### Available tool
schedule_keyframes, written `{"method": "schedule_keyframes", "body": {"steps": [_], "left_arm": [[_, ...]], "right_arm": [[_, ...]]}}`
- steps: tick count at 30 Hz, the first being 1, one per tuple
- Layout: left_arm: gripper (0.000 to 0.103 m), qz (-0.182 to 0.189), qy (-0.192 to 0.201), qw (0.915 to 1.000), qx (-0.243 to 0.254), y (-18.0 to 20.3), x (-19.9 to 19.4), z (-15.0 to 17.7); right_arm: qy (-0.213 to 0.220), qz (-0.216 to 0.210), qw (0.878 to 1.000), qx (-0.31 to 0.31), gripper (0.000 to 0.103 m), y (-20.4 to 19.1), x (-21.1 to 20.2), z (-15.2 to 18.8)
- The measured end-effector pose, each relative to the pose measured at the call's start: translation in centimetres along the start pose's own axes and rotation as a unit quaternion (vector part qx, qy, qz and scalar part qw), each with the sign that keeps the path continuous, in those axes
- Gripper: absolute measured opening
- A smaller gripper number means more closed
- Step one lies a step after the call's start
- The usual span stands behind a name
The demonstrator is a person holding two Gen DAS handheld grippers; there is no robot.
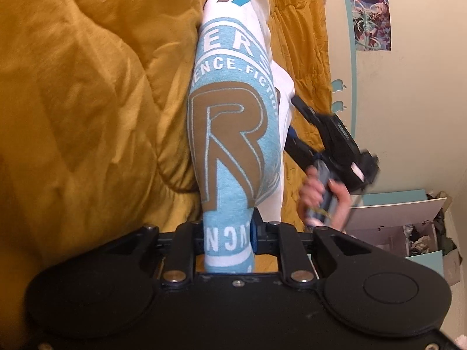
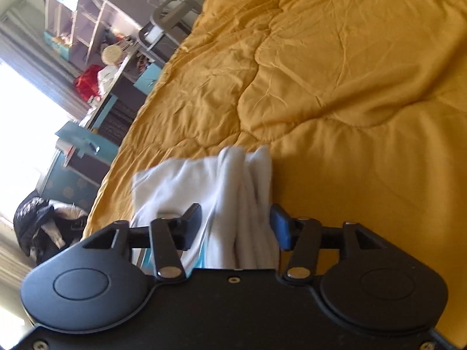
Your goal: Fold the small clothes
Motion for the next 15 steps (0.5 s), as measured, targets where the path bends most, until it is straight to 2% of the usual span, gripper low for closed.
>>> {"method": "schedule_keyframes", "body": {"steps": [2, 4, 7, 9, 10, 11, 13, 15], "left_arm": [[0.024, -0.032, -0.01, 0.9992, 0.023, 1.6, -0.1, -0.3], [0.027, -0.086, -0.01, 0.9948, 0.054, 2.5, -1.0, -0.3], [0.031, -0.187, 0.008, 0.9734, 0.132, 4.7, -4.1, -0.2], [0.031, -0.226, 0.036, 0.9587, 0.169, 6.4, -5.7, -0.7], [0.032, -0.227, 0.052, 0.9557, 0.179, 7.2, -6.3, -0.9], [0.032, -0.213, 0.068, 0.9572, 0.183, 8.0, -6.6, -1.1], [0.034, -0.163, 0.09, 0.9657, 0.181, 9.4, -6.2, -1.5], [0.035, -0.139, 0.098, 0.9705, 0.171, 10.0, -4.4, -2.5]], "right_arm": [[-0.017, 0.0, 1.0, -0.006, 0.057, 0.5, -3.0, 2.4], [-0.026, 0.018, 1.0, -0.002, 0.058, 1.3, -5.8, 5.0], [-0.003, 0.032, 0.999, -0.017, 0.058, 1.6, -9.8, 8.7], [0.011, 0.009, 1.0, -0.027, 0.059, 1.1, -11.5, 10.8], [0.013, -0.011, 1.0, -0.027, 0.059, 0.7, -11.9, 11.9], [0.012, -0.027, 0.999, -0.022, 0.059, 0.3, -12.0, 12.7], [-0.007, -0.054, 0.998, -0.014, 0.059, -0.6, -11.0, 13.5], [-0.004, -0.056, 0.998, -0.028, 0.059, -1.2, -9.8, 13.5]]}}
Point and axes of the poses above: each gripper's, at about its wrist camera, not at the fingertips, and x roughly the way its jaws point, y to its right, z to its underside, the point moved 7 cm from there along x, roughly the way its jaws point, and after that the axes turned 12 degrees about x, right-handed, at the moved point
